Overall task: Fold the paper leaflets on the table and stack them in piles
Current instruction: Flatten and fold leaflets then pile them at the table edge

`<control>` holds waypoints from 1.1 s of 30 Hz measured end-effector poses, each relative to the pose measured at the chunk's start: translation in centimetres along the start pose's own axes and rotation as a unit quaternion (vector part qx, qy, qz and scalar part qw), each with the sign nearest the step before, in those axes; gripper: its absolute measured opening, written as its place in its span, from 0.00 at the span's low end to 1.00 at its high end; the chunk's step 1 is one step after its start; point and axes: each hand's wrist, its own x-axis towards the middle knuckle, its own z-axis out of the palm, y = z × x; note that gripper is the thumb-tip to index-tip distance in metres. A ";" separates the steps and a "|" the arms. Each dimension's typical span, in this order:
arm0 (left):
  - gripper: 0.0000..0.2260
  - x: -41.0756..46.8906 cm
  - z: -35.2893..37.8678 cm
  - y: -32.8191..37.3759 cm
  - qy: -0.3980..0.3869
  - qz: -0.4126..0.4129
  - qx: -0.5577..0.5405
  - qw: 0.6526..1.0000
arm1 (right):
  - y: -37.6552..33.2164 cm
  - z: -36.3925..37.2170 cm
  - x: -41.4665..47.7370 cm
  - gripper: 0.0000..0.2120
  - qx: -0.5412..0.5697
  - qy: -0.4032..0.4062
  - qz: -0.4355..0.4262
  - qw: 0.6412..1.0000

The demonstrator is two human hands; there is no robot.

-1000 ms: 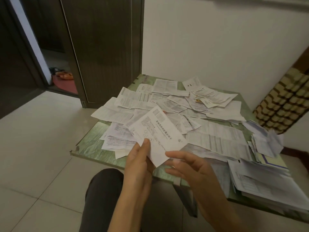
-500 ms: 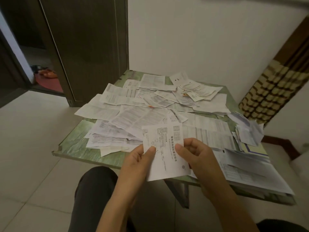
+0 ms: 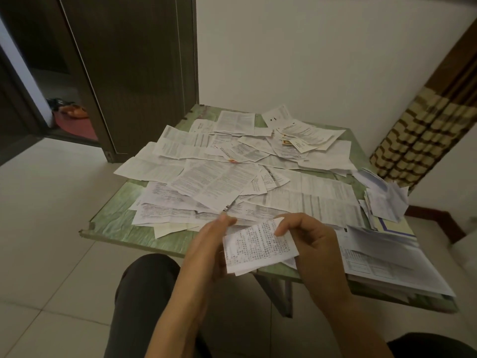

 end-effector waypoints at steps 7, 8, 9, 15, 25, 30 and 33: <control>0.07 0.2 0.9 -0.4 0.003 0.061 0.109 0.992 | -0.8 -1.0 0.3 0.12 0.026 0.013 0.049 0.998; 0.05 0.4 1.0 -0.2 0.008 0.081 0.121 0.989 | -1.0 -1.2 0.4 0.11 0.021 0.006 0.064 0.998; 0.04 0.4 1.3 0.0 0.008 0.095 0.126 0.987 | -1.1 -1.4 0.5 0.07 0.005 -0.002 0.069 0.998; 0.09 0.7 3.5 0.4 -0.038 0.111 0.124 0.985 | -1.5 -3.3 -0.2 0.04 -0.099 0.007 0.058 0.993; 0.06 3.8 12.4 -0.3 -0.056 0.207 0.222 0.951 | -3.7 -15.4 1.2 0.03 -0.017 0.267 0.099 0.959; 0.12 5.9 16.2 -2.2 -0.060 0.266 0.336 0.902 | 0.6 -16.9 1.3 0.07 -0.135 0.248 0.216 0.935; 0.11 7.4 16.9 -4.4 -0.084 0.234 0.417 0.874 | 3.6 -16.4 -0.1 0.07 -0.234 0.194 0.246 0.920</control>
